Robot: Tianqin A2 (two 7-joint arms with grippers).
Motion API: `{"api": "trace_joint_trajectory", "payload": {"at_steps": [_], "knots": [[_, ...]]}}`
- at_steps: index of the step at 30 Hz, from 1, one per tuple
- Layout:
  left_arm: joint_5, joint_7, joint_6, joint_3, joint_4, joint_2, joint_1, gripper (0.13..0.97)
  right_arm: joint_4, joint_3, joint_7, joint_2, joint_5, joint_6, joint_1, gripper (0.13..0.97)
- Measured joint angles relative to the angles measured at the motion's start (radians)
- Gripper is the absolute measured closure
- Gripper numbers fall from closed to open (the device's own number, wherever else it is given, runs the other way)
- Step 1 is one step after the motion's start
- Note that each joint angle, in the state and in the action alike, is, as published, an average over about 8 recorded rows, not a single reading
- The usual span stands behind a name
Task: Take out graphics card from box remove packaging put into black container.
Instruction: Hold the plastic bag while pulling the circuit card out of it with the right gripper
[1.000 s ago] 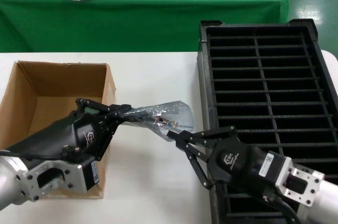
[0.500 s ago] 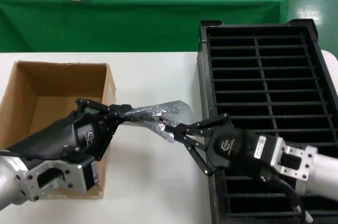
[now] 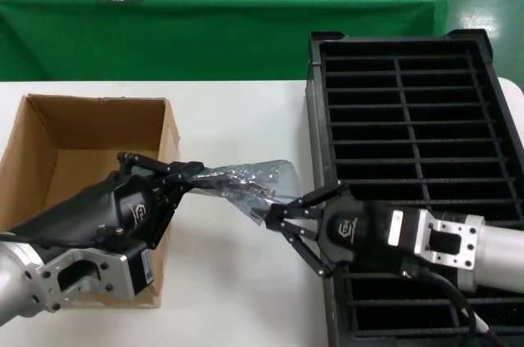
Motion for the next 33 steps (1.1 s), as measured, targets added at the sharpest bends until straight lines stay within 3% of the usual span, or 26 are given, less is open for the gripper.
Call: {"api": "trace_joint_trajectory", "payload": {"at_steps": [33], "knots": [[0.0, 0.0, 0.0, 0.0, 0.0, 0.0, 0.0, 0.957, -0.139, -0.034, -0.067, -0.067, -0.036, -0.056, 0.108, 0.961]]}}
